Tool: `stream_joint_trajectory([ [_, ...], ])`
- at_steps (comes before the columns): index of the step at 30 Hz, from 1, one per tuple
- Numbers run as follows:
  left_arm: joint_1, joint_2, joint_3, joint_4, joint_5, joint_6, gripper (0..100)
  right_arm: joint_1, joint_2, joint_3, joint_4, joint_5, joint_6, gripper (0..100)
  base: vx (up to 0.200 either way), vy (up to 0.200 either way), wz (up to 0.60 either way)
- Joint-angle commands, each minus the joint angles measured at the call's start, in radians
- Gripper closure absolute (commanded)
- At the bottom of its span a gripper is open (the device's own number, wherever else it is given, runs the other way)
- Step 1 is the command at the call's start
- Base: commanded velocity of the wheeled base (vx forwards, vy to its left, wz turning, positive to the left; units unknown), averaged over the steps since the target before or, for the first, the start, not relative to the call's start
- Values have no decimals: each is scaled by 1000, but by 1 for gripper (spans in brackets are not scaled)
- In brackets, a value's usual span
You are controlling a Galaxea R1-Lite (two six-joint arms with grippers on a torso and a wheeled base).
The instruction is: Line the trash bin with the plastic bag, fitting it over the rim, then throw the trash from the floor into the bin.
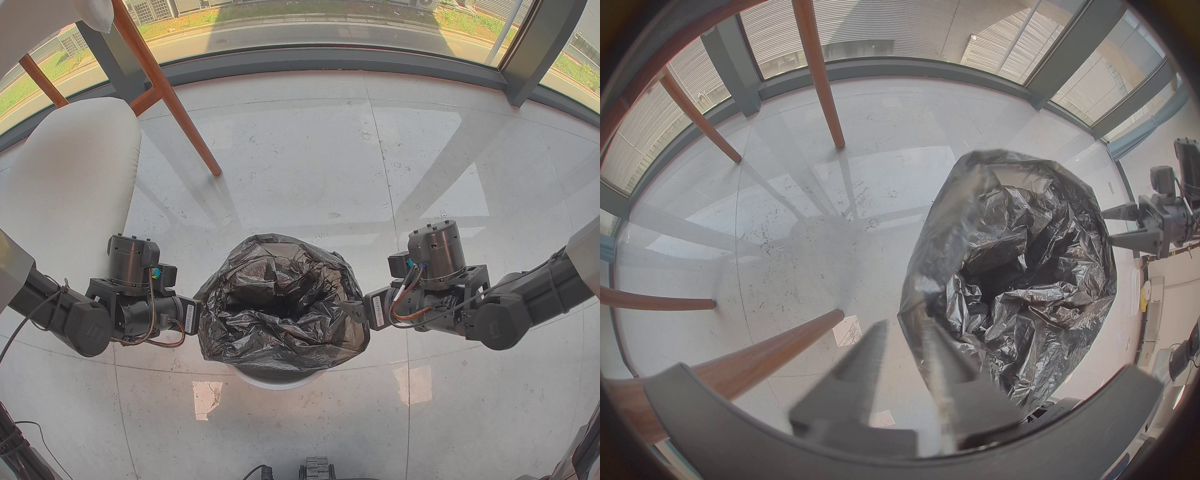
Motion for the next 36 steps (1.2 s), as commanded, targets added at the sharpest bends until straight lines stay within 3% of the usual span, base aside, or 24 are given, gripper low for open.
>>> stream_joint_trajectory([
  [1,4,8,-2,-9,1,-4,0,-3,-76,64,-1,-1,1,0,0,0,0],
  [8,-6,-17,17,-55,-5,-2,0,-18,-154,121,0,-2,1,0,0,0,0],
  [17,-69,-185,138,-18,-10,-51,0,-23,-242,196,0,-2,1,0,0,0,0],
  [22,-165,-274,107,182,-4,-327,0,-43,-262,230,-1,-1,1,0,0,0,0],
  [27,-196,-277,124,209,3,-429,0,-47,-262,229,0,1,1,0,0,0,0],
  [28,-217,-264,140,203,18,-539,0,-50,-262,230,-1,1,1,0,0,0,0],
  [31,-257,-231,126,202,55,-714,0,-55,-262,230,-1,1,1,0,0,0,0],
  [34,-282,-196,117,202,72,-837,0,-64,-262,238,0,-1,1,0,0,0,0],
  [36,-282,-190,117,202,72,-851,0,-64,-262,241,0,-1,0,0,0,0,0],
])
